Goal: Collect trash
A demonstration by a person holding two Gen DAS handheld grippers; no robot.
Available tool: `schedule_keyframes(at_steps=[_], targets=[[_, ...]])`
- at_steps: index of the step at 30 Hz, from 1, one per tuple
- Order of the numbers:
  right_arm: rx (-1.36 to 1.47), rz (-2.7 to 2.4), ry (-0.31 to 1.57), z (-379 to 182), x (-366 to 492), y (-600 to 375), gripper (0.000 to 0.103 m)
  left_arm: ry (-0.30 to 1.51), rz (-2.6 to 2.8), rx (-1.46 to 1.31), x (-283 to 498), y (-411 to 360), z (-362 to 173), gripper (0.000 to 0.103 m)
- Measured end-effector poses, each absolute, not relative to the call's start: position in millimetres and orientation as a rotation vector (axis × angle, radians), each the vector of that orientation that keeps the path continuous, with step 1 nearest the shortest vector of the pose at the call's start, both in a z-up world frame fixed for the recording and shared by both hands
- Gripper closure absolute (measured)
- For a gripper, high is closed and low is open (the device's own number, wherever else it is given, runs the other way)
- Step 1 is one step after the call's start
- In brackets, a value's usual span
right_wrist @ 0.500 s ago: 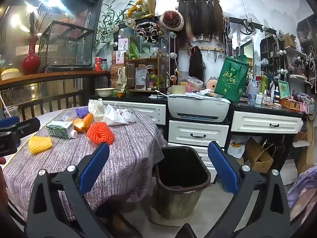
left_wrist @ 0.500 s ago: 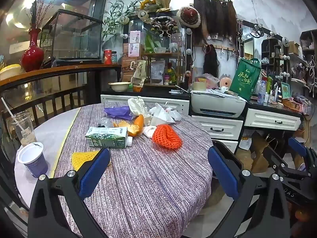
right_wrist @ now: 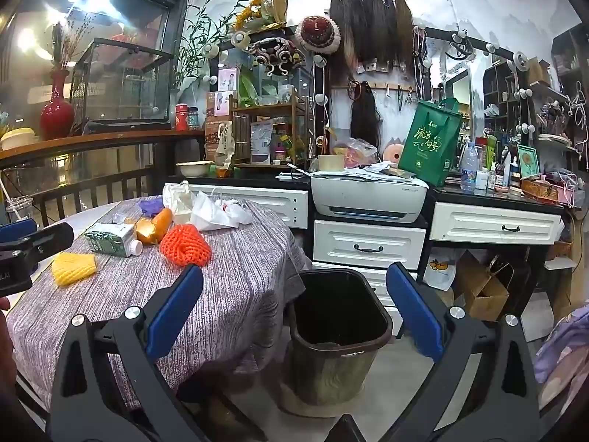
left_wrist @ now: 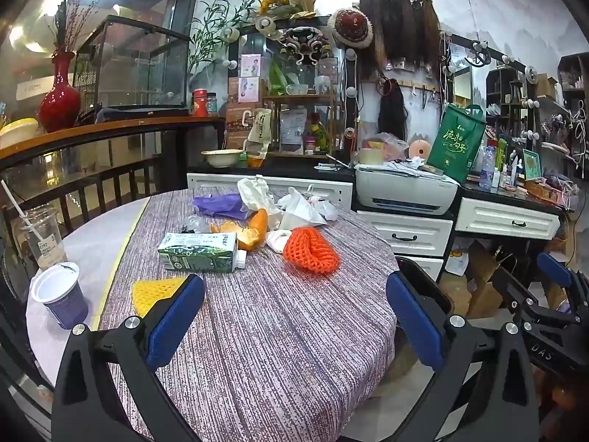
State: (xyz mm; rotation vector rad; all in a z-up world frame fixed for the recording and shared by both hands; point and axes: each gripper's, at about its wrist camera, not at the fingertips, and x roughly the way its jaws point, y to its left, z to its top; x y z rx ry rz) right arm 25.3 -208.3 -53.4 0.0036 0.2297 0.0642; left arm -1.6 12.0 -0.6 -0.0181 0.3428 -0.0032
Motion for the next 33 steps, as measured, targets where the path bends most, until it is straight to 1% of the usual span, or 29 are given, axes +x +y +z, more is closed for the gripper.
schedule_keyframes(at_steps=[28,30,33], targets=[[0.013,0.069,0.235,-52.3,23.9,-210.4,0.005,0.356,-0.004,-0.012,5.2,3.0,-3.8,0.005],[0.016,0.069,0.234,-52.5,23.9,-210.6,0.005,0.36,-0.002,-0.012,6.2,3.6,-18.9,0.005],[0.014,0.071,0.236,-52.5,24.1,-210.4,0.005,0.36,-0.003,-0.012,6.7,4.0,-20.8,0.005]])
